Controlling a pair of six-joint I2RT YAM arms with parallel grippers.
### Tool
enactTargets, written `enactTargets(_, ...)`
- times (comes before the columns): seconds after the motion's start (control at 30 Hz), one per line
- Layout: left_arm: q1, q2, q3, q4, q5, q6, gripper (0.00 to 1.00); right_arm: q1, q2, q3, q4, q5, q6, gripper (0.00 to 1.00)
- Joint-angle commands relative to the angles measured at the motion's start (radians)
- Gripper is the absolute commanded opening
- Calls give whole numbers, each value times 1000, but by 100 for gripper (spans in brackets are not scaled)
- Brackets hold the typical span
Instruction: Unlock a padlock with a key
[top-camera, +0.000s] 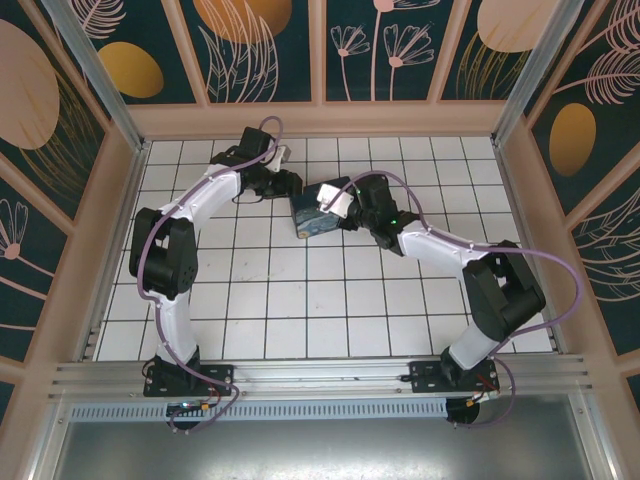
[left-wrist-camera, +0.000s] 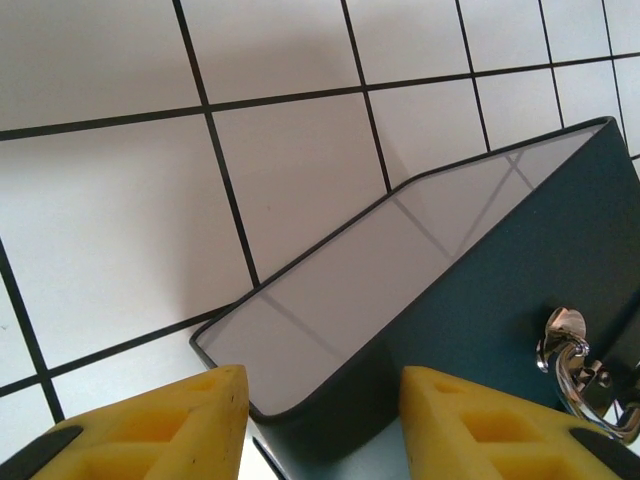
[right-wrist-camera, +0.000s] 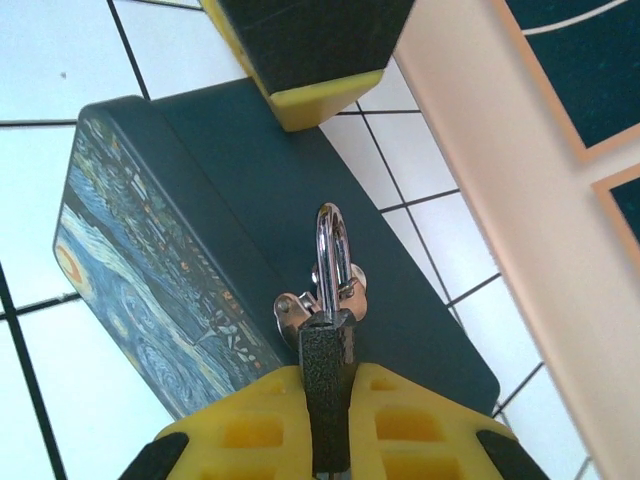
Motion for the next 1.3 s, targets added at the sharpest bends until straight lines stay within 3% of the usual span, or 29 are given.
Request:
enactTargets(0.0, 1, 5, -26, -56, 33, 36, 45, -29, 26, 73, 1, -74, 176, 0)
enactTargets(0.37, 1, -15, -41, -14, 96, 31, 45, -41, 142, 306, -261, -188, 528, 0)
enactTargets(0.53, 2, -28, -68, 1, 100, 29, 44, -28, 161, 376, -360, -121, 603, 0)
enactTargets(0.6, 2, -34, -75, 5, 110, 27, 44, -16, 166, 419, -435, -165, 591, 1)
enactTargets(0.73, 1, -45, -79, 13, 121, 30, 45, 54, 123, 391, -469, -147, 422, 0)
enactTargets(0.93, 12, -75, -86, 44, 133, 5, 45, -24, 233, 563, -643, -153, 486, 0)
enactTargets(1.1, 45, -101, -100, 62, 115, -35, 49, -35, 181, 498, -561, -150, 513, 0)
enactTargets(1.27, 86, -125, -84, 74, 102, -77, 53, -51, 63, 382, -432, -233, 610, 0)
